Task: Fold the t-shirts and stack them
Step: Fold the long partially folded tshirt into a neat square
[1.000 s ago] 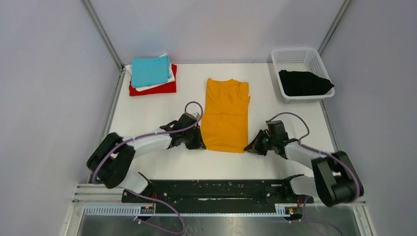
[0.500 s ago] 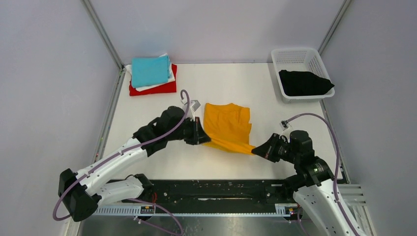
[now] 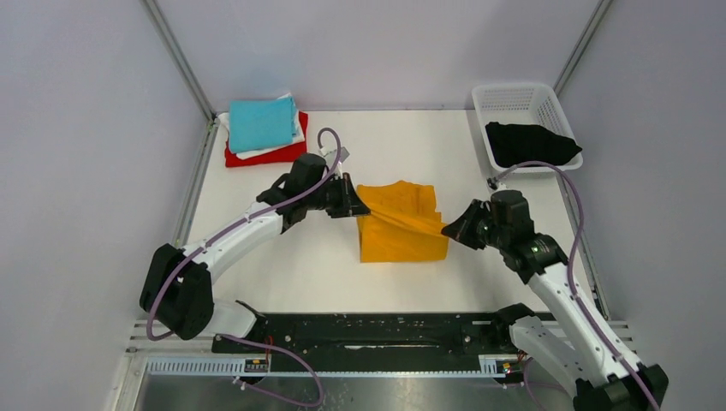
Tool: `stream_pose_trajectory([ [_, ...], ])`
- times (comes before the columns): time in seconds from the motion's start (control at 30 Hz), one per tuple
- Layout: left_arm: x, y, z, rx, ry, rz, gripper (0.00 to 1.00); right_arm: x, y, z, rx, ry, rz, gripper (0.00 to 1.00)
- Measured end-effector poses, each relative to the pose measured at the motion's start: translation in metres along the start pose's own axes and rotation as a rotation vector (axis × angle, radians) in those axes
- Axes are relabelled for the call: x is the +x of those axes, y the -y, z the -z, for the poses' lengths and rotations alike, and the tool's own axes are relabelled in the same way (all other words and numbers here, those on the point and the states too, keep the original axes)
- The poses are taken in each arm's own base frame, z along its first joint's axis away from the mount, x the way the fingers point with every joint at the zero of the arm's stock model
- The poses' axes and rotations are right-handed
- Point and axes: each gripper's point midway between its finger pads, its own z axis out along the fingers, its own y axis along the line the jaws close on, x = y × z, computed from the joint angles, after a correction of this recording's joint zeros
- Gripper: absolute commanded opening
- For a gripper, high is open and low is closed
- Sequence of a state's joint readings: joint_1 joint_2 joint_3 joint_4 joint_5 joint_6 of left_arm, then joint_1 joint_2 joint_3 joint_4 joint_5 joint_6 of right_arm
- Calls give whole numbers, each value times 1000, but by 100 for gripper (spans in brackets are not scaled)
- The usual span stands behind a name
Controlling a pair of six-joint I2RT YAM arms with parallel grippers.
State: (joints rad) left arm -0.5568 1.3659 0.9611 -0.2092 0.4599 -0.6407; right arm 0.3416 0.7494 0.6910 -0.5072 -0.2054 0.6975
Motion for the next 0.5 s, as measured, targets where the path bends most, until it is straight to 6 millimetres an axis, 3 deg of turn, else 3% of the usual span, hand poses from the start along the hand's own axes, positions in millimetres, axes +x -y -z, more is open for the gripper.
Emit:
stream_pose_trajectory([
  [0.3,-38,-25,-11,-52,38,51,0,-42,0,-37,56,16,-25,0],
  [0.5,-77,-41,-42,-58,34,73,0,-80,-2,-59,72,54,-43,0],
])
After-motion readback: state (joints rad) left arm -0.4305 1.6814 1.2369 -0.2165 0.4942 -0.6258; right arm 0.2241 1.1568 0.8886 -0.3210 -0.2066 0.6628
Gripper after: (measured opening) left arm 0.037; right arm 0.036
